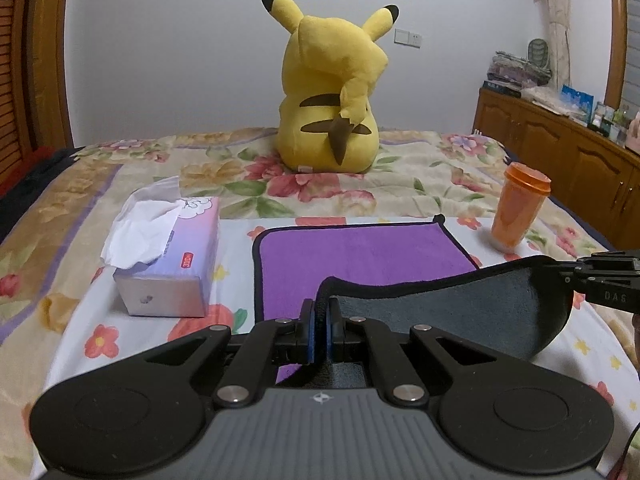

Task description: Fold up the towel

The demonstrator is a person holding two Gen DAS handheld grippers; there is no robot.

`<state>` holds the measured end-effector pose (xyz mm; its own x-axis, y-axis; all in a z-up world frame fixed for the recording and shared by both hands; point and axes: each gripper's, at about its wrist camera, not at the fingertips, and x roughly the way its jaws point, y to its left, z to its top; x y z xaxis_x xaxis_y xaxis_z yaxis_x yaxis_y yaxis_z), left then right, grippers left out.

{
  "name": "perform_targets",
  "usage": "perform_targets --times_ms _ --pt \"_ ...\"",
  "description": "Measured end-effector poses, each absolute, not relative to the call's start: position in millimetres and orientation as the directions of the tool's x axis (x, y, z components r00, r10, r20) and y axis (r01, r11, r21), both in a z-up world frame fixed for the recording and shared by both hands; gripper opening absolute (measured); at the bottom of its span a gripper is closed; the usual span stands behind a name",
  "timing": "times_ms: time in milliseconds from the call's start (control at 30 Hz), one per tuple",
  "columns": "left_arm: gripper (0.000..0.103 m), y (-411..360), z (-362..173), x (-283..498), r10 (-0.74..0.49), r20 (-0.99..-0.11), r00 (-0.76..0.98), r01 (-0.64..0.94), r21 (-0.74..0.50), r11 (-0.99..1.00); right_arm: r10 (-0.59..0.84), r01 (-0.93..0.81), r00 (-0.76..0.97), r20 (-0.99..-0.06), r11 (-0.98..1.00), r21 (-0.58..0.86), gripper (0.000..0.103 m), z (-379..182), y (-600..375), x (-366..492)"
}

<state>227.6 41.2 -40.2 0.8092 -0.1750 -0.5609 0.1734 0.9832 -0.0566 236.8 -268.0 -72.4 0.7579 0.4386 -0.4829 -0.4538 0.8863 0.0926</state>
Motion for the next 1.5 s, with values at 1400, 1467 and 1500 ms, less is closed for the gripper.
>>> perform_targets --times_ms 1400,1467,1500 --pt "0.008 35.0 -15.3 339.2 -0.162 -0.527 0.835 0.182 -0.014 0.983 0.397 -0.468 0.806 -0.438 0.881 -0.062 0.004 -34.8 -256.3 316.0" --pt "0.008 35.6 -18.1 347.3 -0.159 -0.525 0.836 0.18 -0.013 0.984 0.394 -0.463 0.81 -0.434 0.884 -0.062 0.004 -36.1 -256.2 321.5" --pt "0.008 35.8 -19.5 350.8 -0.16 -0.526 0.835 0.181 -0.013 0.983 0.391 -0.459 0.814 -0.431 0.886 -0.064 0.004 -36.9 -255.9 324.5"
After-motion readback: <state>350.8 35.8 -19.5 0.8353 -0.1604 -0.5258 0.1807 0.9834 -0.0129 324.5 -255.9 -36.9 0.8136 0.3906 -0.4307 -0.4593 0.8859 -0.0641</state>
